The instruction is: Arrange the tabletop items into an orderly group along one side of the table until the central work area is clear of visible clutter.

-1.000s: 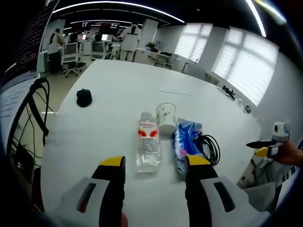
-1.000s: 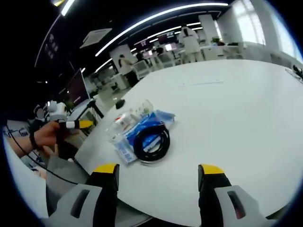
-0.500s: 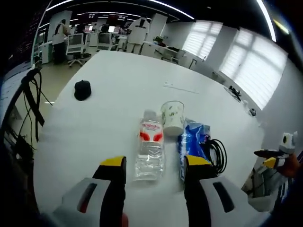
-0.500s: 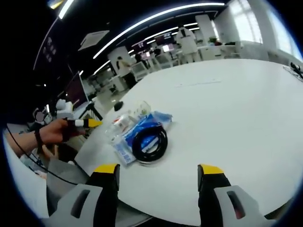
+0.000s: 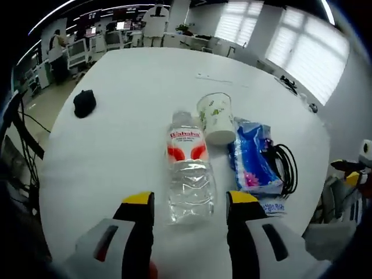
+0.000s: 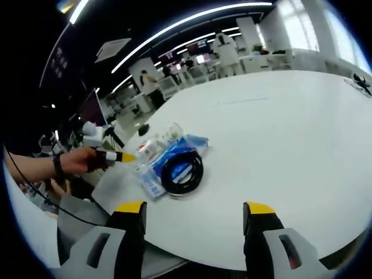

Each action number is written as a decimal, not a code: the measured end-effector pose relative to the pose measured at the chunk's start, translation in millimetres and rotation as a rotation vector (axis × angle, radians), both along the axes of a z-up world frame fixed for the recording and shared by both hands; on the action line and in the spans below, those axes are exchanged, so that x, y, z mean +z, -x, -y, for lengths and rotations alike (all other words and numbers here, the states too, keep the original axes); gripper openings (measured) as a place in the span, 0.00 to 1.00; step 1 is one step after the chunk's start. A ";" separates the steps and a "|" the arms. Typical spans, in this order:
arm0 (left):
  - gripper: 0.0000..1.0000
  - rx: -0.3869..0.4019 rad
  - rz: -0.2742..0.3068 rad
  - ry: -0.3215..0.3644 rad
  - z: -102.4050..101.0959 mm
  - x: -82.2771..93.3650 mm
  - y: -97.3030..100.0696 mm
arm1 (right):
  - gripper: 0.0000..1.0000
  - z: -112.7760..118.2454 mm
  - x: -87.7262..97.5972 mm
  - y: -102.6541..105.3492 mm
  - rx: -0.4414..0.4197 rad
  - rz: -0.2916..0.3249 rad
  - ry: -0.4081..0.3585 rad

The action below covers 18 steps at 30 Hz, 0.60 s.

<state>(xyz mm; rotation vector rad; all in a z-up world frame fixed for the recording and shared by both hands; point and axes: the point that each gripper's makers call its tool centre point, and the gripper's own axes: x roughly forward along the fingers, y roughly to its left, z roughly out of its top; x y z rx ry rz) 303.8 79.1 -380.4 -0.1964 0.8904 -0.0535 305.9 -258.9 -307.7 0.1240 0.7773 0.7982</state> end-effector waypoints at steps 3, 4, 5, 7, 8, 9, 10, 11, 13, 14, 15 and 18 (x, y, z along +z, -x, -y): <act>0.39 -0.005 0.003 0.015 0.9 -4.0 -0.2 | 0.68 3.0 0.4 1.4 -0.005 0.000 0.003; 0.36 0.003 0.009 0.030 2.6 -3.4 -0.9 | 0.68 3.4 0.1 0.6 -0.006 0.000 0.004; 0.35 0.004 0.011 0.034 3.3 -3.2 -1.0 | 0.68 3.8 0.2 0.2 -0.008 0.001 0.005; 0.35 0.020 0.015 0.024 1.0 -2.8 -0.5 | 0.68 4.4 0.4 -1.3 -0.014 0.002 0.002; 0.35 0.011 0.011 0.021 0.9 -3.6 1.0 | 0.68 4.5 0.4 -1.4 -0.017 0.002 0.001; 0.35 0.008 0.011 0.020 0.8 -3.5 2.2 | 0.68 4.2 0.2 -1.4 -0.019 0.000 -0.001; 0.35 0.005 0.007 0.017 0.0 -3.7 3.8 | 0.68 3.7 0.3 -0.7 -0.019 0.000 -0.001; 0.34 0.009 0.009 0.015 -1.3 -2.5 5.7 | 0.68 2.3 0.1 0.6 -0.017 -0.001 0.000; 0.34 0.012 0.002 0.009 -4.3 -2.2 9.1 | 0.68 1.7 -1.2 0.7 -0.011 -0.003 0.001; 0.34 0.006 -0.004 0.000 -5.0 -2.9 10.8 | 0.68 -0.3 -0.4 3.2 -0.010 -0.005 0.000; 0.34 0.004 -0.007 -0.009 -6.4 -3.2 13.4 | 0.68 -2.2 -0.6 4.2 -0.008 -0.006 -0.002; 0.34 0.024 -0.020 -0.009 -10.3 -3.8 22.2 | 0.68 -5.4 -3.3 3.3 0.001 -0.009 -0.004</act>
